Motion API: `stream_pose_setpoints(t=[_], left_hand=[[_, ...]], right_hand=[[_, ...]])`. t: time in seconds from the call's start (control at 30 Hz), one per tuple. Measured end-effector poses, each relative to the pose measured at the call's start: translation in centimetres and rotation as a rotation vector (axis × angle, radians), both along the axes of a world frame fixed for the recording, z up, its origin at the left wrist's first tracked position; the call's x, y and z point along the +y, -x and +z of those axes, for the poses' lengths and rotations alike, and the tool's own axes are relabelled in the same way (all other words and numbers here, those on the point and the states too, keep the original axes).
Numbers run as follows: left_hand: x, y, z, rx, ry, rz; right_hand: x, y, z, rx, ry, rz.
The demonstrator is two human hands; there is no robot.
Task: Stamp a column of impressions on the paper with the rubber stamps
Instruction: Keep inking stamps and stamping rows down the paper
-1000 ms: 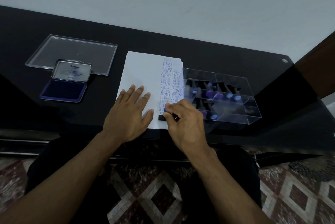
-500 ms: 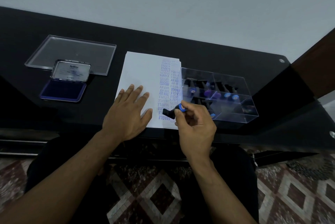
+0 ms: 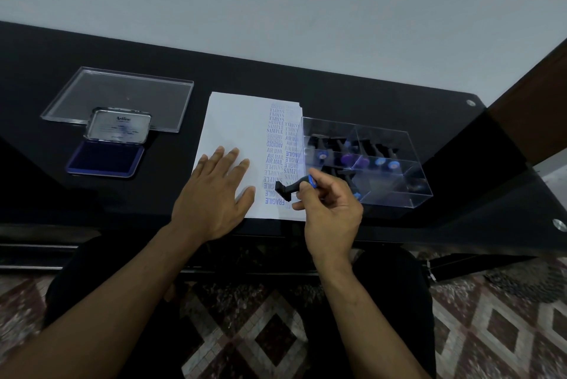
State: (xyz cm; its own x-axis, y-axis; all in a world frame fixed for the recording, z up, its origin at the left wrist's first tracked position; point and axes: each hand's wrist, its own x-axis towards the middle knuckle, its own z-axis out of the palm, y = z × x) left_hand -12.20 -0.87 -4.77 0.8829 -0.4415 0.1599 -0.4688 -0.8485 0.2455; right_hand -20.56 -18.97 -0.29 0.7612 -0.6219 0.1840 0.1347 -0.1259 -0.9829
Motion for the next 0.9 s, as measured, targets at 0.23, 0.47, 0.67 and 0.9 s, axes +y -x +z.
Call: stream_pose_setpoints(t=[0.23, 0.47, 0.67, 0.9], left_hand=[[0.0, 0.0, 0.2, 0.013, 0.002, 0.004], [-0.1, 0.0, 0.7, 0.042, -0.013, 0.021], [-2.1, -0.3, 2.8, 0.127, 0.087, 0.055], [-7.0, 0.8, 5.0, 0.093, 0.224, -0.038]], right_hand=[[-0.5, 0.2, 1.4, 0.016, -0.120, -0.009], [-1.2, 0.6, 1.8, 0.015, -0.148, -0.048], [-2.5, 0.8, 2.3, -0.004, -0.169, -0.062], [-5.9, 1.1, 3.8, -0.028, -0.218, -0.124]])
